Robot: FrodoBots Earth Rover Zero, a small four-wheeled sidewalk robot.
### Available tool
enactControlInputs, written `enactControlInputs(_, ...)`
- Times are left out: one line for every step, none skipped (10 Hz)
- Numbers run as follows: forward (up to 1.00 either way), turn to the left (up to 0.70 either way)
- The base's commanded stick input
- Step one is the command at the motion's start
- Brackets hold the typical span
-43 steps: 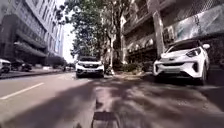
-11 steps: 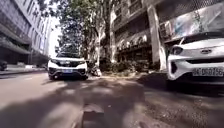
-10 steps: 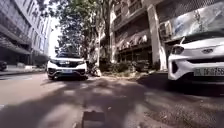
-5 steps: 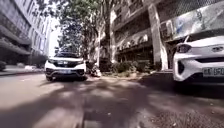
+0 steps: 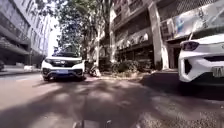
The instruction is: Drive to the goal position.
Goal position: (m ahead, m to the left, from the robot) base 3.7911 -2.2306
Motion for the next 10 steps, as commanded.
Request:
enactControlInputs(0.45,0.00)
enactControlInputs(0.45,0.00)
enactControlInputs(0.45,0.00)
enactControlInputs(0.45,0.00)
enactControlInputs(0.45,0.00)
enactControlInputs(0.45,0.00)
enactControlInputs(0.45,0.00)
enactControlInputs(0.45,0.00)
enactControlInputs(0.45,0.00)
enactControlInputs(0.45,0.00)
